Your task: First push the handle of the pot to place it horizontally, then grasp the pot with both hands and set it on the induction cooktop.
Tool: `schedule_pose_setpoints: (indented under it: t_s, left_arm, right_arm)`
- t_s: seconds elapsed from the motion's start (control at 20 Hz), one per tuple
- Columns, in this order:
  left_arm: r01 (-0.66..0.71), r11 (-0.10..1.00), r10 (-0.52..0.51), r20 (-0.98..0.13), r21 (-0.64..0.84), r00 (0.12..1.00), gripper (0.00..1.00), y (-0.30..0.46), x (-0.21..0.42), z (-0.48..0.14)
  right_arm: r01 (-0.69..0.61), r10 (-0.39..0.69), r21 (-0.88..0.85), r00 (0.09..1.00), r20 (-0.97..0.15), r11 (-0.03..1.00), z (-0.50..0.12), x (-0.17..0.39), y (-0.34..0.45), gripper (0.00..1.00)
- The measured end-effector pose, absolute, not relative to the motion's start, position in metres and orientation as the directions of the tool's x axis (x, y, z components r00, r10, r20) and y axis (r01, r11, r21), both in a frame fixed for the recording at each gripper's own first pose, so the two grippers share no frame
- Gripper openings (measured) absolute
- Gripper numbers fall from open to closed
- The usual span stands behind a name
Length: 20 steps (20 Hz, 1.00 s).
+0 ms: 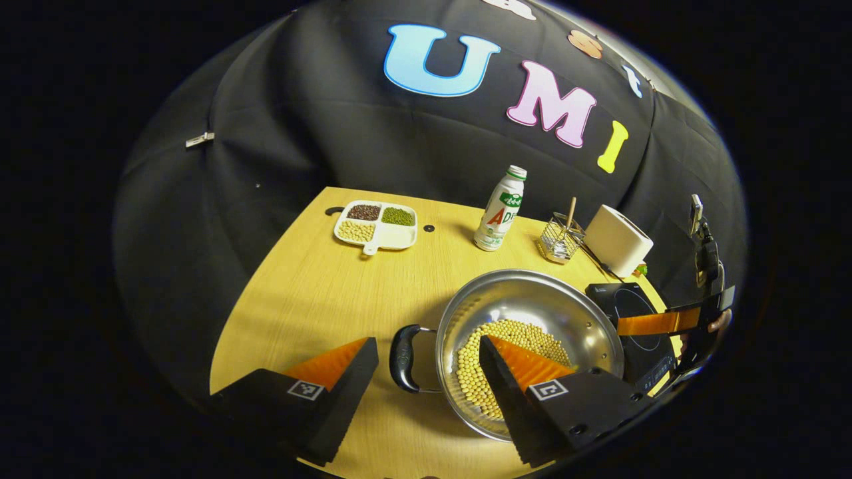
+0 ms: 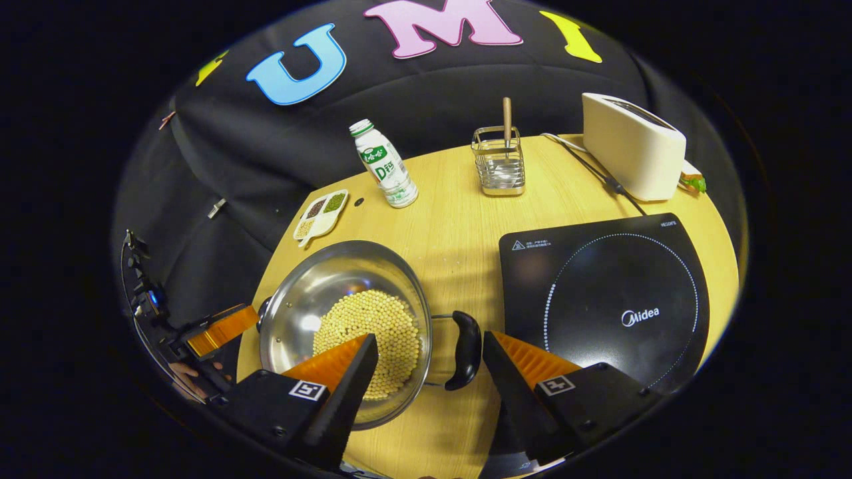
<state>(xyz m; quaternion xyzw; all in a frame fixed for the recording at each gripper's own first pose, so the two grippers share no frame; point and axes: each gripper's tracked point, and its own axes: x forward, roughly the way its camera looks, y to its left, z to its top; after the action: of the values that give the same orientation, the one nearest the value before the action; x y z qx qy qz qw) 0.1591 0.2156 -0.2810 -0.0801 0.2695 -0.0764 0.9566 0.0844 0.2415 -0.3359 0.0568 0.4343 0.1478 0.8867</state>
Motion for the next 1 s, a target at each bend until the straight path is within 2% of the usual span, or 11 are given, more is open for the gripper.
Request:
schedule_pose_setpoints:
  t_s: [0.5, 0.75, 0.95, 1.0]
  left_arm:
    - [0.139, 0.956, -0.262, -0.53, -0.26, 0.807, 0.94, 0.214, 0.179, -0.311]
    - [0.147, 0.942, -0.298, -0.547, -0.303, 0.782, 0.87, 0.207, 0.18, -0.323]
    - [0.13, 0.938, -0.296, -0.549, -0.321, 0.782, 0.82, 0.207, 0.185, -0.33]
    - [0.123, 0.938, -0.293, -0.552, -0.324, 0.781, 0.8, 0.208, 0.185, -0.333]
  right_arm:
    - [-0.195, 0.25, 0.17, 0.543, -0.801, 0.966, -0.378, 0.085, 0.248, 1.0]
    - [-0.167, 0.231, 0.164, 0.563, -0.794, 0.972, -0.385, 0.091, 0.252, 0.99]
    - [-0.139, 0.19, 0.134, 0.578, -0.793, 0.981, -0.395, 0.096, 0.25, 0.97]
    - [-0.134, 0.178, 0.122, 0.58, -0.795, 0.983, -0.399, 0.097, 0.249, 0.89]
